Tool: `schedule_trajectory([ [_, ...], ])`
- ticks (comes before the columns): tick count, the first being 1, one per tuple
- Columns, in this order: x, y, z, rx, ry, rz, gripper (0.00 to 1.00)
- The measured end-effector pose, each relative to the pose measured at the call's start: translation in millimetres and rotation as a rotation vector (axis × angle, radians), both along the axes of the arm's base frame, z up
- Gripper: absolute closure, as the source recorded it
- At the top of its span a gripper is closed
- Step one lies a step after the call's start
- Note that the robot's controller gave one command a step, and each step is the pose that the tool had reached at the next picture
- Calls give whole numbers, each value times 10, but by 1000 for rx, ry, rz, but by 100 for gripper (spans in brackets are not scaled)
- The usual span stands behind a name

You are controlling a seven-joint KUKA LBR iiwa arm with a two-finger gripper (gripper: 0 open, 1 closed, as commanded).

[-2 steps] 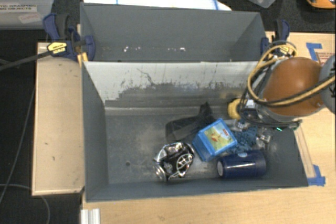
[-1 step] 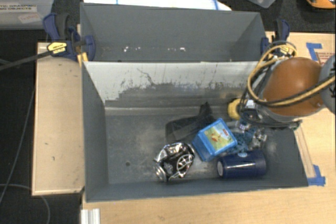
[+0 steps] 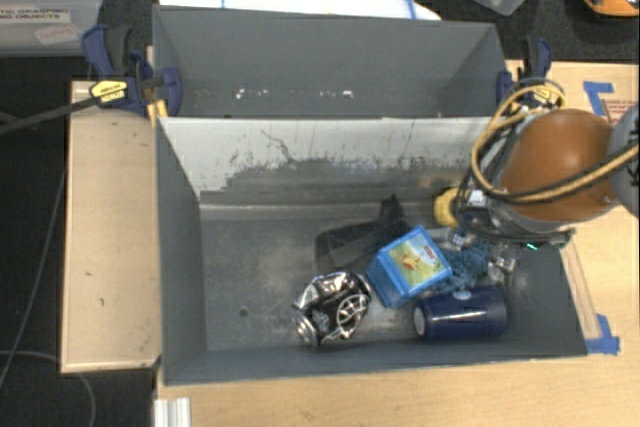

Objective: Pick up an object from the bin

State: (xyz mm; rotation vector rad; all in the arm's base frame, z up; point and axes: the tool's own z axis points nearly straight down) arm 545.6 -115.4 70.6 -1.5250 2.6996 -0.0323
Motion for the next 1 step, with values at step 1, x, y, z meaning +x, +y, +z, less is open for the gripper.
schedule_trajectory([
  [1, 0, 0, 0, 0, 0, 1, 100],
])
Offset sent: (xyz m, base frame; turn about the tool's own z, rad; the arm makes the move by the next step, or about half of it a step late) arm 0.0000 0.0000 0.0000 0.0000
